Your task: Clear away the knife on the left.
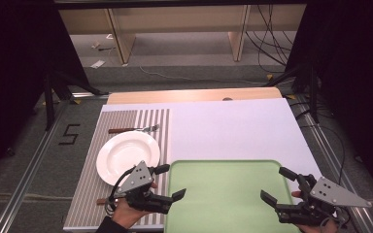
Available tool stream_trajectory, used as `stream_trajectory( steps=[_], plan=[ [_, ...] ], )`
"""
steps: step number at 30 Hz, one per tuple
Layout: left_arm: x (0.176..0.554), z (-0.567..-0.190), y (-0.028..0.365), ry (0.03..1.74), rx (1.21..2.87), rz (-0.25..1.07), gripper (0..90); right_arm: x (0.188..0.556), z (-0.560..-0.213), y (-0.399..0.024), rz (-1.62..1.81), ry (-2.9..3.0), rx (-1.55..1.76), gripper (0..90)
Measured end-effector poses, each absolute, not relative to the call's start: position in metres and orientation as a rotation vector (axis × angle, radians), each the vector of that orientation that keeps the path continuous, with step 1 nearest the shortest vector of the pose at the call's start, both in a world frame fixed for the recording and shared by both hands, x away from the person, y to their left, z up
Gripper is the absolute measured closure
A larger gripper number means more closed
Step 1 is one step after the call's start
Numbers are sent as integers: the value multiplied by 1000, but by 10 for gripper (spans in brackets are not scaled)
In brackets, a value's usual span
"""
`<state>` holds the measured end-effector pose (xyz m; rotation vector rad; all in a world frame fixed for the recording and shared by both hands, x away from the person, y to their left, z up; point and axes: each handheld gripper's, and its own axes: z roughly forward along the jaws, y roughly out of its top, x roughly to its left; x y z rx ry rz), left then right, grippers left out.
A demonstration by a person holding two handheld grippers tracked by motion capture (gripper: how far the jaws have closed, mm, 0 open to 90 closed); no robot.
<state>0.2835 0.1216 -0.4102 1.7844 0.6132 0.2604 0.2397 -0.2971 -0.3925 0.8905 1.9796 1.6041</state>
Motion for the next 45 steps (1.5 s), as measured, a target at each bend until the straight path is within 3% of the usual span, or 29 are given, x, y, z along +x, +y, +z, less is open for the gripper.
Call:
stream_trajectory(
  steps=[22,45],
  plan=[
    [284,-412,119,598,1830,259,114,239,-393,-297,1608,1983,885,102],
    [283,-414,116,511,2129,262,149,239,-392,-298,1614,1989,884,102]
  ],
)
